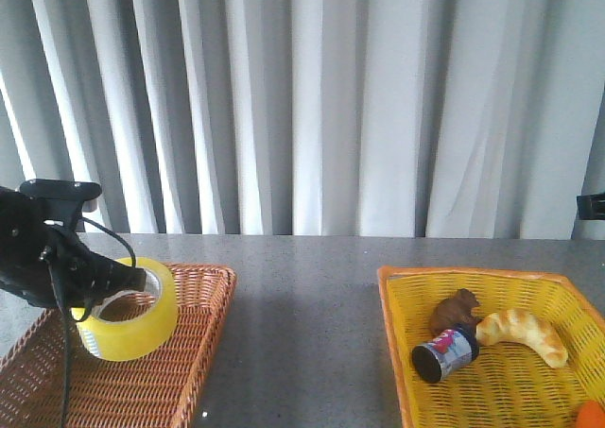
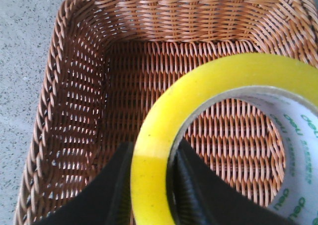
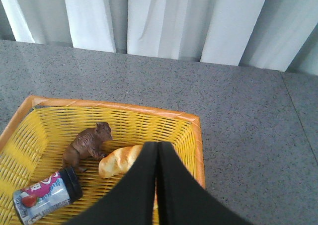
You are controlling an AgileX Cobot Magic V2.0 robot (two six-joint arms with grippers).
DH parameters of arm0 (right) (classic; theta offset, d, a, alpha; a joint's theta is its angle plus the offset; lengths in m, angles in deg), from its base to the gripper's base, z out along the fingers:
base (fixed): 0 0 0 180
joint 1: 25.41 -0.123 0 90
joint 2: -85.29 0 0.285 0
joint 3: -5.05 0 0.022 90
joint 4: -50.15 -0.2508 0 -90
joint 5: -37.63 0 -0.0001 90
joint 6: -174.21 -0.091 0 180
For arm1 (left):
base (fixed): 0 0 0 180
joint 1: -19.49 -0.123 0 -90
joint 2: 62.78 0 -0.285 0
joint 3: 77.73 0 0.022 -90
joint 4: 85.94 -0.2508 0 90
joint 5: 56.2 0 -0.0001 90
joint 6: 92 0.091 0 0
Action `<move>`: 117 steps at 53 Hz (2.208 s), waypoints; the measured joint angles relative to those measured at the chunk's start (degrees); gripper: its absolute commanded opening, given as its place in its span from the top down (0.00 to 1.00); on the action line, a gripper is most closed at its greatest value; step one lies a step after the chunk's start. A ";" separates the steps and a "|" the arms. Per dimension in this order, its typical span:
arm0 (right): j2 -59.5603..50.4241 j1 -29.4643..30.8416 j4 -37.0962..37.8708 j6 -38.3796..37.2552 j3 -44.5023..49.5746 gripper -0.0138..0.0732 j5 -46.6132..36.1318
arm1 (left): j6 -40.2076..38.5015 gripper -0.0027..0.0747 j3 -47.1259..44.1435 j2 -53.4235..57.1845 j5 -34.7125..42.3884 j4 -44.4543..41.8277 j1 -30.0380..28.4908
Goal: Transfer tape with both arms
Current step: 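Lower the tape into the wicker basket and open the left gripper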
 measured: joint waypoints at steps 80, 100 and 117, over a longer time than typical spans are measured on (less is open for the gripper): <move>0.00 0.00 0.00 0.00 0.00 0.85 0.06 | 2.91 0.43 -0.29 -6.67 1.12 7.73 -4.61; 0.00 0.00 0.00 0.00 0.00 0.85 0.06 | 3.05 0.70 -0.29 7.63 16.16 9.62 -4.61; 0.00 0.00 0.00 0.00 0.00 0.85 0.06 | 3.55 0.98 -0.29 16.86 20.21 11.41 -4.61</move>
